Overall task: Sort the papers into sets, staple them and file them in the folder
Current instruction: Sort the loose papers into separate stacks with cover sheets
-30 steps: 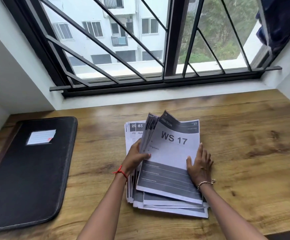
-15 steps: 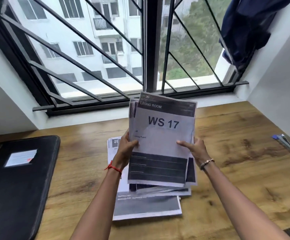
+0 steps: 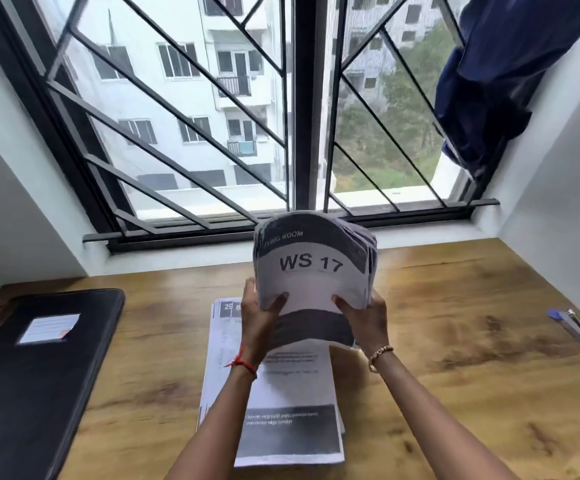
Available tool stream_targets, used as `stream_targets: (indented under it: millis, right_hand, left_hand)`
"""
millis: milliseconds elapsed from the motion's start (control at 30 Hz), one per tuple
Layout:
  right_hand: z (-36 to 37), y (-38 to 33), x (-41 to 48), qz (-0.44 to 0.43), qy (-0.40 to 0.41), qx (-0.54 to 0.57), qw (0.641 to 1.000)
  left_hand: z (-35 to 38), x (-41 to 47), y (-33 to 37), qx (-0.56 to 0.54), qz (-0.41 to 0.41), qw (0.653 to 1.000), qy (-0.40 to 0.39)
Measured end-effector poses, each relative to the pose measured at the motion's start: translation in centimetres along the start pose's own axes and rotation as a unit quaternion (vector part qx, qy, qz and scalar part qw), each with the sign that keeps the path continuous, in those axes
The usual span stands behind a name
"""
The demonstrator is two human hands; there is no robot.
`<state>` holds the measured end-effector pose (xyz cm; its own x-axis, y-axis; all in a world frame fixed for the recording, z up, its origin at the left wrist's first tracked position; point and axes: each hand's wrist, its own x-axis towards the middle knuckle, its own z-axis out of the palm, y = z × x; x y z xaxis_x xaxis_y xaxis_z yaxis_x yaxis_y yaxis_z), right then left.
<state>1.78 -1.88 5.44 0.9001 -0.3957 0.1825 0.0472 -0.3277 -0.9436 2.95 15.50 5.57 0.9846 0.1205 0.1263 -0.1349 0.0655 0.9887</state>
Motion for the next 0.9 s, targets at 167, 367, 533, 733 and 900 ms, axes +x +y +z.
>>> stream_targets:
  millis: [167,367,533,733,900]
  right_hand:
    - [-0.3,0.7,0.4,0.038,-0.009,0.024,0.999]
    - [-3.5,-0.4,3.0,0.03,-0.015,-0.012,0.999]
    - [-10.0,0.2,6.8,0.072,-0.046,-0.057,0.995]
    - [-17.0,4.3,11.0,0.115,-0.043,-0.064,0.99]
    - [-20.7,9.5,13.0,0.158,-0.103,-0.204,0.96]
  left_hand:
    - [-0.1,0.0,-0.9,0.036,-0.058,0.998,0.003]
    - [2.6,1.4,0.9,0.056,-0.059,0.995,-0.058]
    - [8.3,2.3,0.9,0.041,-0.143,0.982,-0.116]
    - [16.6,1.4,-2.1,0.014,-0.188,0.974,-0.122]
    - [20.4,1.1,-9.8,0.11,-0.155,0.975,-0.114]
